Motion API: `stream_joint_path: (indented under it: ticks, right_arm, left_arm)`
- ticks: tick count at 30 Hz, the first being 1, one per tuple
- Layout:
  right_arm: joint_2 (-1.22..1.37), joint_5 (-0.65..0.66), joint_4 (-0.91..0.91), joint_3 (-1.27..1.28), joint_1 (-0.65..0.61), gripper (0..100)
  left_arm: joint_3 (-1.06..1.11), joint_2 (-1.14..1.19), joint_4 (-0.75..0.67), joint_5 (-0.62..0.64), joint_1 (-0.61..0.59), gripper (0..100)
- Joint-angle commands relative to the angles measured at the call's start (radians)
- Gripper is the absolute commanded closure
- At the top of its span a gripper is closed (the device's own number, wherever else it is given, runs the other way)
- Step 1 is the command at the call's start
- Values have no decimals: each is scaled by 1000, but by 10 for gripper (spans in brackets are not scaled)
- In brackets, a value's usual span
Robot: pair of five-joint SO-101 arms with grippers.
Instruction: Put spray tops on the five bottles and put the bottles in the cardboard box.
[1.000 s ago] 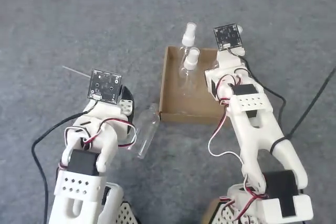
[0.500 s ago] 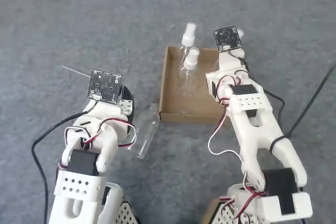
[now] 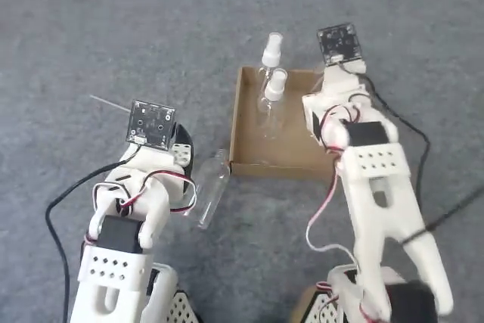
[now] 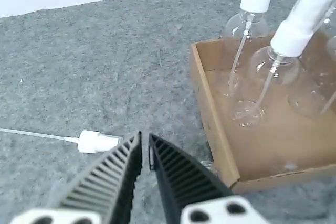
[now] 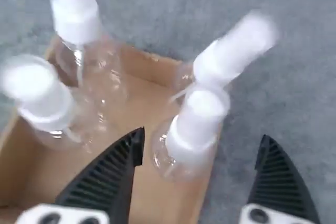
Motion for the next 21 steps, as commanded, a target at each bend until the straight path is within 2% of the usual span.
stream_joint_path:
  ticks: [1, 7, 12, 16, 21]
  right_arm:
    - [-147, 6, 137, -118, -31, 727]
    - [-232, 5, 332, -138, -213, 727]
    - [-236, 0, 372, -133, -417, 728]
    - [-234, -115, 367, -114, -541, 728]
    - [-188, -255, 348, -71, -610, 728]
  left_arm:
    - [-8, -11, -29, 8, -6, 989]
    - [-27, -9, -25, 11, -23, 987]
    - [-193, 3, 61, 6, -239, 987]
    - [-303, 3, 146, -71, -319, 987]
    - [-415, 12, 241, -147, -396, 930]
